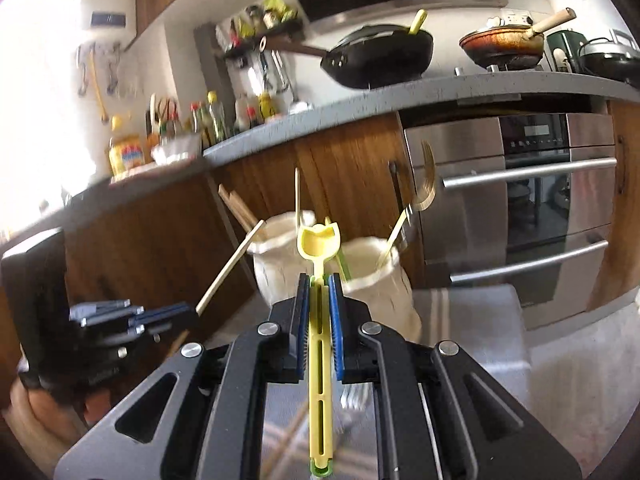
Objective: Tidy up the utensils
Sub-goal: 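Carry the chopstick over the tall cup while the right tool carries the yellow utensil over the short cup, then open the left tool to drop the chopstick while the right tool drops the yellow utensil, then raise both open tools away from the holder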
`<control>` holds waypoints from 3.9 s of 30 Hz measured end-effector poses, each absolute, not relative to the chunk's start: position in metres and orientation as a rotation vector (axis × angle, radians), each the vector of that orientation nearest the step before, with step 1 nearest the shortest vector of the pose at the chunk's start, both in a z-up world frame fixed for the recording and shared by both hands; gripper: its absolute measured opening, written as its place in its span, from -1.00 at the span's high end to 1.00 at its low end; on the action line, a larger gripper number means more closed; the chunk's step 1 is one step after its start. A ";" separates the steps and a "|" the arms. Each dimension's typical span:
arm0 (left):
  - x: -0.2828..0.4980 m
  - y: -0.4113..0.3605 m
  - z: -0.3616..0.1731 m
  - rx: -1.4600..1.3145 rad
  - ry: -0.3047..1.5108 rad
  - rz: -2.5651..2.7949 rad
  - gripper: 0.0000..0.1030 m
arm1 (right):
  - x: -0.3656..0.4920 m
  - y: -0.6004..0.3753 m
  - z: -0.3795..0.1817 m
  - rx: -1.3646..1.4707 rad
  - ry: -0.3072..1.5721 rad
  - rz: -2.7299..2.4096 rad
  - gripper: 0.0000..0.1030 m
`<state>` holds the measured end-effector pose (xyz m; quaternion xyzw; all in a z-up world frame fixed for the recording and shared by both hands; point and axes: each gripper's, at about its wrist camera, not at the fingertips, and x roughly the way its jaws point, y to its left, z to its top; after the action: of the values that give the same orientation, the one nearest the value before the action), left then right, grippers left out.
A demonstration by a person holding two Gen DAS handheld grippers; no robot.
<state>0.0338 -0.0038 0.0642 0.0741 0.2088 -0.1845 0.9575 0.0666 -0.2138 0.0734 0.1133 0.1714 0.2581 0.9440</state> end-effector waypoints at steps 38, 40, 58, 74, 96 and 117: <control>0.146 -0.011 0.088 -0.044 0.044 -0.351 0.87 | 0.157 -0.173 0.067 0.094 0.123 0.482 0.81; 0.145 -0.010 0.086 -0.046 0.058 -0.352 0.87 | 0.155 -0.176 0.067 0.099 0.116 0.476 0.81; 0.130 0.002 0.072 -0.051 0.135 -0.347 0.87 | 0.153 -0.173 0.064 0.084 0.102 0.472 0.81; 0.112 0.013 0.061 -0.045 0.199 -0.363 0.87 | 0.131 -0.180 0.043 0.079 0.221 0.439 0.81; 0.041 0.015 0.043 0.006 0.187 -0.305 -0.50 | 0.045 -0.223 0.049 0.144 0.196 0.419 -0.45; 0.005 0.016 0.010 0.030 0.354 -0.201 -0.80 | 0.026 -0.221 0.000 0.027 0.427 0.312 -0.86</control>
<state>0.0052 0.0163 0.0103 0.0150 0.1760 -0.1000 0.9792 0.0260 -0.2207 -0.0004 0.0132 0.2109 0.1543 0.9652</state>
